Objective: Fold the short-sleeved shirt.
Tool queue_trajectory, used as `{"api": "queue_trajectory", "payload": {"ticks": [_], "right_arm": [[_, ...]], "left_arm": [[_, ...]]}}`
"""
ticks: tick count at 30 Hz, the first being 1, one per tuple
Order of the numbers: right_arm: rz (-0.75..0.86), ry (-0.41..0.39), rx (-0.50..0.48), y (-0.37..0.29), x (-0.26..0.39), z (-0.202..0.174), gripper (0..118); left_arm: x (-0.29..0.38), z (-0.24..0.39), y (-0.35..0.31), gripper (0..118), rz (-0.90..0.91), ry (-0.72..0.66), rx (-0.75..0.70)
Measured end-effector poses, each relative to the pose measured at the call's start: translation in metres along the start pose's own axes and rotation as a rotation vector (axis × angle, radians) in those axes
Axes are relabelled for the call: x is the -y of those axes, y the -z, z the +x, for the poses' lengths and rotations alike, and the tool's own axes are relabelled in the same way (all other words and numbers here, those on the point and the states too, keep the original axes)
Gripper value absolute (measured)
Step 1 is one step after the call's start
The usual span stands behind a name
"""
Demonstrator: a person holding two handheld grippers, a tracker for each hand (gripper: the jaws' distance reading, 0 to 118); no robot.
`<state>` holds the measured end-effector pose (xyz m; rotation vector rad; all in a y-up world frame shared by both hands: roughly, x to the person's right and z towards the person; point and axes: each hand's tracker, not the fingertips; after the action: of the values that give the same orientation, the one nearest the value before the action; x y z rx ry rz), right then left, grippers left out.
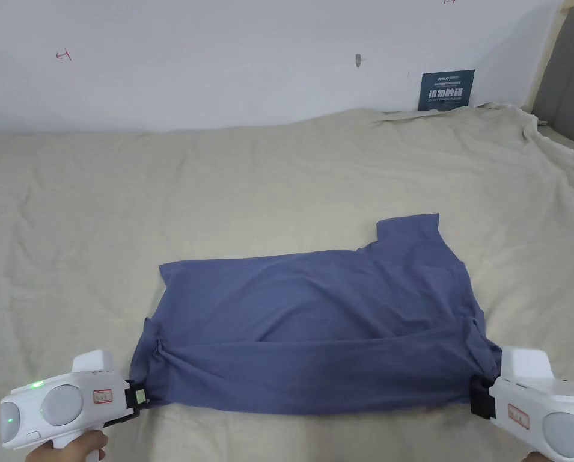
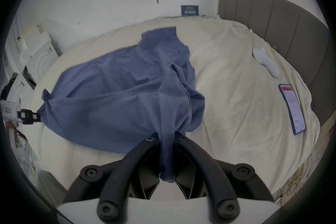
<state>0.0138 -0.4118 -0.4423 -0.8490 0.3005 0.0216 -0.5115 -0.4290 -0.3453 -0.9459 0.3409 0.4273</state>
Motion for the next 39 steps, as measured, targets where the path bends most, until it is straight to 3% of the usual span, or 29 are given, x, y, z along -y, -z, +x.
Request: {"api": "queue_trajectory", "payload": {"ticks": [5, 12, 24, 26, 27, 30, 31, 32, 39], "right_arm": [[0.033, -0.024, -0.017, -0.028, -0.001, 0.023, 10], [-0.009, 0.017, -0.056, -0.058, 0.038, 0.036, 10], [-0.098, 0.104, 0.003, -0.012, 0.092, 0.055, 11], [-0.099, 0.078, 0.021, -0.019, 0.089, 0.048, 20], [-0.108, 0.068, 0.036, -0.023, 0.085, 0.047, 32], [-0.038, 0.056, 0.033, -0.046, 0.071, 0.040, 74], [-0.001, 0.054, 0.030, -0.055, 0.064, 0.039, 83], [0.033, 0.055, 0.034, -0.064, 0.056, 0.036, 84], [0.307, 0.008, -0.018, -0.131, 0.000, 0.007, 84]], "left_arm": [[0.016, -0.007, -0.032, 4, 0.016, -0.009, 0.021], [0.069, -0.016, -0.060, 4, -0.018, 0.020, 0.031], [0.108, -0.009, -0.033, 4, -0.056, 0.015, -0.065], [0.107, -0.006, -0.037, 8, -0.053, 0.023, -0.071], [0.105, -0.005, -0.040, 17, -0.054, 0.024, -0.069], [0.099, 0.003, -0.051, 77, -0.053, 0.014, -0.085], [0.097, 0.005, -0.056, 97, -0.037, 0.015, -0.084], [0.093, 0.008, -0.063, 106, 0.010, 0.018, -0.076], [0.050, 0.037, -0.123, 110, 0.264, 0.078, -0.020]]}}
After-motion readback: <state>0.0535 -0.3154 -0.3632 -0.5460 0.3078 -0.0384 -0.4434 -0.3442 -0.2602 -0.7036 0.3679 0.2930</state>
